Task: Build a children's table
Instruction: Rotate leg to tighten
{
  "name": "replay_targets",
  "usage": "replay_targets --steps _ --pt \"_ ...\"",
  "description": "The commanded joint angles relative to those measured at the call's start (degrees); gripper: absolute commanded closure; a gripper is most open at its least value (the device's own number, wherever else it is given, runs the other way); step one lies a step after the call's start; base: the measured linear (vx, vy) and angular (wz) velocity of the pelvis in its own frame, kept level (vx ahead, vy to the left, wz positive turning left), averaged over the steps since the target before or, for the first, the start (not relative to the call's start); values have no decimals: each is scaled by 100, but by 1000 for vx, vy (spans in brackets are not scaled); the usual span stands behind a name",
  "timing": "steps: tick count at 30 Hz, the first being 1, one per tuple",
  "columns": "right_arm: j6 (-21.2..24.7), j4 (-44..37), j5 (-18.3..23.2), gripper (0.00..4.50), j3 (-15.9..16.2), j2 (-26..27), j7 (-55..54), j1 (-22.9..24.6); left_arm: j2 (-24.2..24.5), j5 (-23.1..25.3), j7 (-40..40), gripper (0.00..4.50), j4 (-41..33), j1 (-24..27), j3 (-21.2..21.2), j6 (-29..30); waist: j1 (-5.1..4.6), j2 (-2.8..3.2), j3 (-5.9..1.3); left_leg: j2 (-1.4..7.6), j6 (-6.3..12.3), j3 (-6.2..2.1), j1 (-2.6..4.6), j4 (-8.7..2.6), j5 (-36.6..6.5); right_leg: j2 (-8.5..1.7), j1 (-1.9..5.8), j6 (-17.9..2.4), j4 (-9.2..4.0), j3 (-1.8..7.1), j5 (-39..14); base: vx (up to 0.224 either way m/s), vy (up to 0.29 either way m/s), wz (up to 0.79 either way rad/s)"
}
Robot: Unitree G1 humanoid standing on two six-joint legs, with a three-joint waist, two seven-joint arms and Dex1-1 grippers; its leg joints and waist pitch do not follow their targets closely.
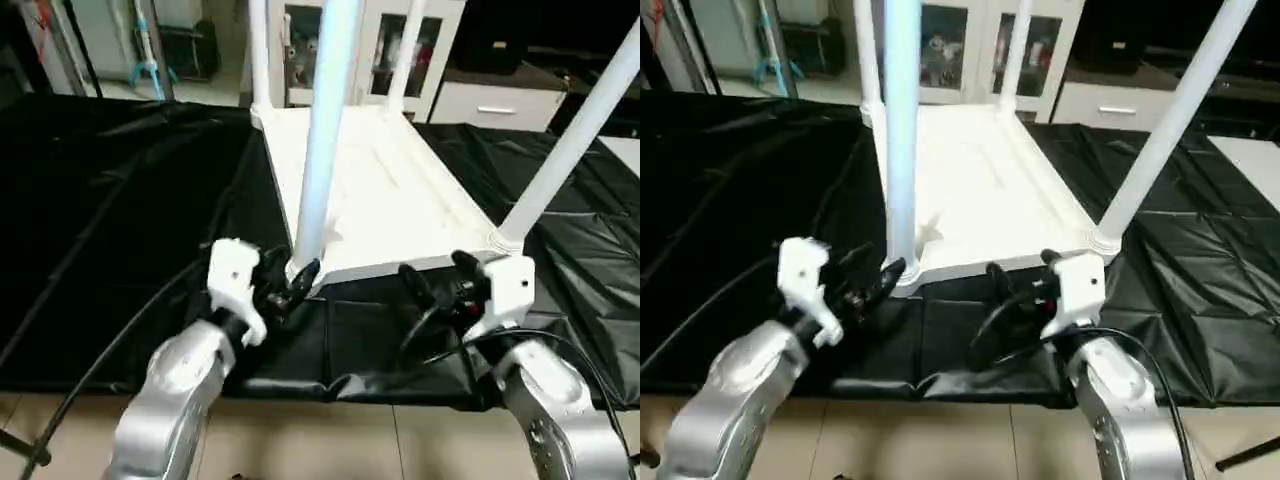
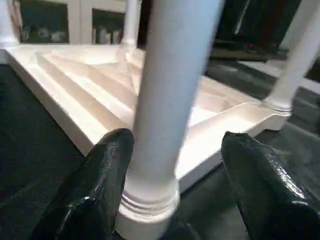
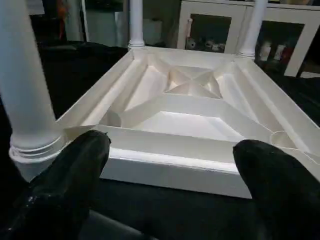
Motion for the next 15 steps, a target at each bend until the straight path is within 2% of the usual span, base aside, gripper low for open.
replay_targets --steps 1,2,3,4,5,6,7,9,10,11,12,13,15 --pt "57 -151 41 0 -63 -31 -14 -6 -63 147 197 93 336 -304 43 185 2 58 -268 549 -3 -221 -17 -604 -570 -466 172 -1052 -347 295 -283 0 0 0" --pt "65 -165 31 0 -52 -24 -30 -1 -71 175 214 90 447 -418 48 160 0 62 -280 545 35 -213 -8 -586 -420 -463 175 -1100 -336 294 -58 56 5 -1" --pt "70 -175 25 0 -45 -20 -40 2 -76 189 224 84 516 -489 51 143 6 42 -310 532 136 -208 -7 -542 -54 -465 204 -1204 -289 287 433 53 11 -1" --pt "79 -189 24 0 -38 -14 -48 6 -101 170 251 71 580 -563 67 178 10 49 -320 529 259 -198 -17 -518 239 -469 219 -1313 -254 283 802 53 11 -1" --pt "79 -189 24 0 -38 -14 -48 6 -101 170 251 71 580 -563 67 178 13 51 -322 532 304 -192 -8 -515 302 -464 217 -1368 -250 275 867 0 0 0" --pt "86 -208 17 0 -28 -9 -59 22 -139 148 292 52 709 -704 77 177 7 47 -313 539 393 -179 -12 -508 303 -472 216 -1451 -252 276 878 0 0 0" --pt "112 -234 28 0 -20 -1 -64 41 -214 129 368 48 868 -889 105 206 18 68 -313 546 438 -167 10 -507 186 -477 202 -1509 -262 276 728 0 0 0" --pt "146 -260 38 0 -9 4 -66 56 -311 56 346 39 1014 -1083 107 241 29 60 -308 566 436 -160 24 -519 -7 -480 189 -1541 -282 275 506 0 0 0" --pt "161 -269 44 0 -3 5 -64 60 -343 24 313 26 1055 -1148 92 251 38 52 -287 575 408 -160 17 -541 -188 -489 187 -1547 -299 277 312 0 0 0" --pt "180 -277 57 0 6 4 -54 62 -366 15 281 14 1096 -1207 65 238 39 69 -276 582 382 -162 6 -556 -305 -499 194 -1543 -308 281 198 0 0 0" --pt "198 -289 41 0 30 -4 -56 63 -382 62 275 9 1162 -1290 17 189 31 89 -263 587 305 -167 3 -581 -550 -494 187 -1495 -331 280 -59 0 0 0" --pt "219 -297 9 0 57 -8 -75 61 -393 123 283 8 1223 -1366 -33 128 27 77 -263 588 249 -171 10 -587 -700 -500 183 -1448 -346 286 -237 0 0 0" --pt "241 -295 0 0 73 3 -97 52 -404 154 269 2 1257 -1423 -72 62 23 77 -254 586 198 -169 2 -598 -809 -498 179 -1401 -365 289 -373 0 0 0"
